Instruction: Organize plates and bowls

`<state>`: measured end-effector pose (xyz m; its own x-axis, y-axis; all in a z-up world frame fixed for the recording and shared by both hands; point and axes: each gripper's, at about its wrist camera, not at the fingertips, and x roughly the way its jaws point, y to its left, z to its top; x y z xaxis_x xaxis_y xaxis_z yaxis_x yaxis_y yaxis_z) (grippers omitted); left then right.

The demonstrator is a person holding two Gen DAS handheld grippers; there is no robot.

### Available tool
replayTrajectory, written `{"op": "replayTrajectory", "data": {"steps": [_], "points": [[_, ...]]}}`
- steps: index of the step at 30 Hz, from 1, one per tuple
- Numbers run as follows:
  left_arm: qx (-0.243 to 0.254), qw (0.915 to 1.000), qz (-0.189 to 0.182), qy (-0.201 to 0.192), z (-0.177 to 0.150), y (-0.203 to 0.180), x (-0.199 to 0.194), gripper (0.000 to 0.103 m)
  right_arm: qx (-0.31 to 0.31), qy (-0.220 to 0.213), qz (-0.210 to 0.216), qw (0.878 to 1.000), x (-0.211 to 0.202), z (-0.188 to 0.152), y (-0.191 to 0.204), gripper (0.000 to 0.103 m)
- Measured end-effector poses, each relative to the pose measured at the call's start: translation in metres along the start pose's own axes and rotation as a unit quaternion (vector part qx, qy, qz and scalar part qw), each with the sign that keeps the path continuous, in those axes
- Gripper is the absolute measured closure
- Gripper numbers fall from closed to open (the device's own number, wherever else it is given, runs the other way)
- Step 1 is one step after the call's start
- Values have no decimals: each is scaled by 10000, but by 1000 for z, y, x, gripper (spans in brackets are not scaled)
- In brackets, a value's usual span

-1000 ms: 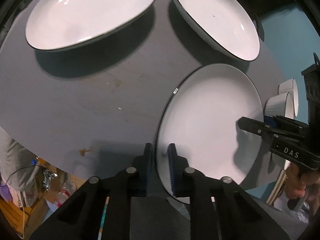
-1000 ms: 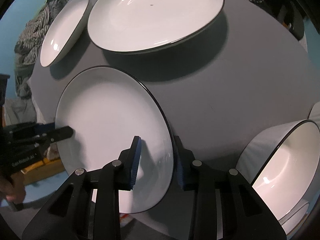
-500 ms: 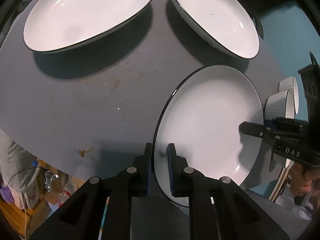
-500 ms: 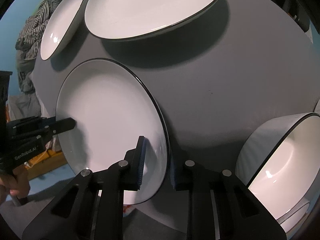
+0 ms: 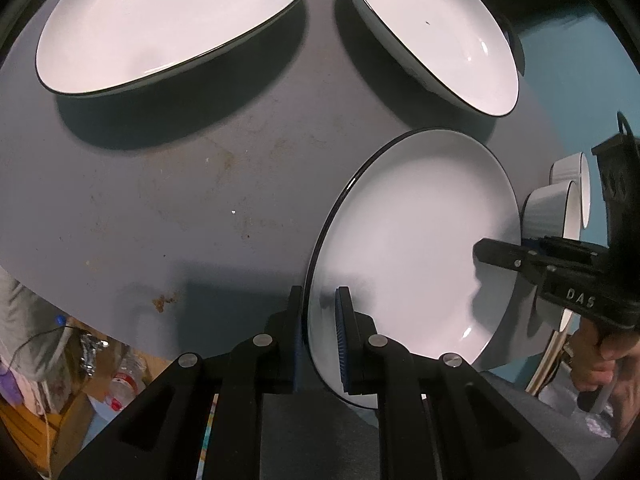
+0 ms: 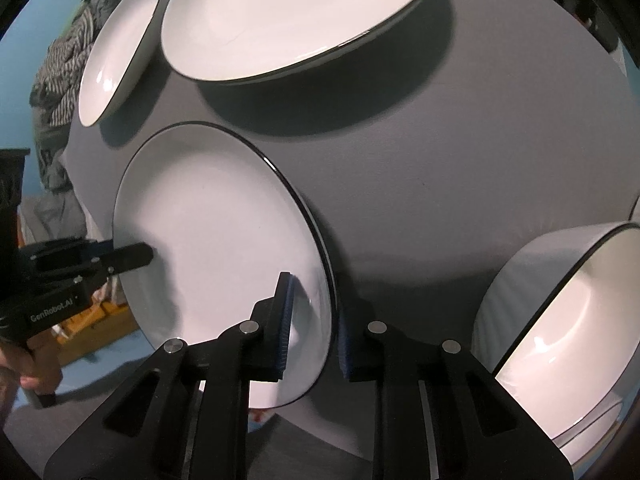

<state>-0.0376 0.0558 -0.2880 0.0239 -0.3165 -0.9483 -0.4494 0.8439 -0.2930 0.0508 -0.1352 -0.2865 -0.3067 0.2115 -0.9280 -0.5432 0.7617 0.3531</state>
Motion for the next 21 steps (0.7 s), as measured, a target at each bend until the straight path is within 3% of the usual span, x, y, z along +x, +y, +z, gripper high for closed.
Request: {"op": "replayTrajectory", "data": {"steps": [10,21], "points": [[-90,10000,38,-13,5,-2,-9,90,74,138,38,9999,-3,6,1,84],[-6,9998,-107,-149,14,-6,-34,89,90,-48,54,9999,-27,13,-7,84]]}}
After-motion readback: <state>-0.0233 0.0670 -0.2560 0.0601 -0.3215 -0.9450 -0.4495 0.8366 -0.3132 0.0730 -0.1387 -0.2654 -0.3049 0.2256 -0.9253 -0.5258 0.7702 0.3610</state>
